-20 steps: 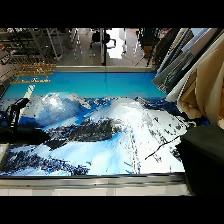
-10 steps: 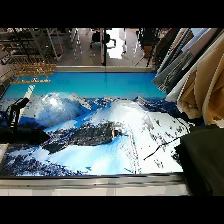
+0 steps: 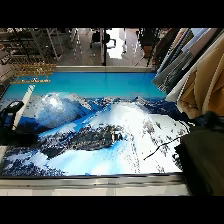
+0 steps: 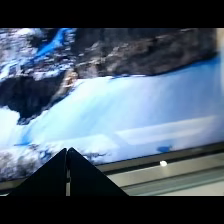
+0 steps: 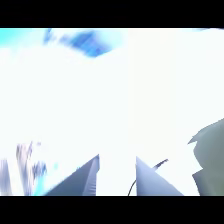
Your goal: Fold the clothes and pants, and hang the long-sleeved shirts on hangers.
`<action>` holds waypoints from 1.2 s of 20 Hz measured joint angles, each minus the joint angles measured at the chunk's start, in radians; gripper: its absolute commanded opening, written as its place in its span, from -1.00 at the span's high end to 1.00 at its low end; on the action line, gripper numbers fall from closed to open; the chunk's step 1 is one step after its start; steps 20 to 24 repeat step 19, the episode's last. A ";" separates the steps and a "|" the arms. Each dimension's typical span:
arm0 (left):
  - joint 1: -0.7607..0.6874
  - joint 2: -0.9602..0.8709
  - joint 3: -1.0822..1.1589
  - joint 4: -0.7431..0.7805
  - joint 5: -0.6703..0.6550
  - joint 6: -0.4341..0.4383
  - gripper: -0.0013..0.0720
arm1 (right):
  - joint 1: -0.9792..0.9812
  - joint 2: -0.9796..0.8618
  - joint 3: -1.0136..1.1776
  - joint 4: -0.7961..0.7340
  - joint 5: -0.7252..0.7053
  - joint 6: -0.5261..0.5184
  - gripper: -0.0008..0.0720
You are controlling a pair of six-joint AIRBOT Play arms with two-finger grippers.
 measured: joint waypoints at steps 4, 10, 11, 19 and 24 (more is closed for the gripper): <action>0.000 0.001 0.000 0.197 0.006 -0.085 0.91 | 0.326 0.002 -0.040 -0.214 -0.162 -0.037 0.90; 0.000 0.001 0.000 0.278 0.010 -0.120 0.91 | 0.461 0.008 -0.053 -0.368 -0.431 -0.053 0.91; 0.000 0.001 0.000 0.283 0.010 -0.122 0.91 | 0.467 0.008 -0.053 -0.377 -0.452 -0.053 0.91; 0.000 0.001 0.000 0.296 0.010 -0.129 0.91 | 0.483 0.008 -0.055 -0.400 -0.518 -0.053 0.91; 0.000 0.001 0.000 0.296 0.010 -0.129 0.91 | 0.483 0.008 -0.055 -0.400 -0.518 -0.053 0.91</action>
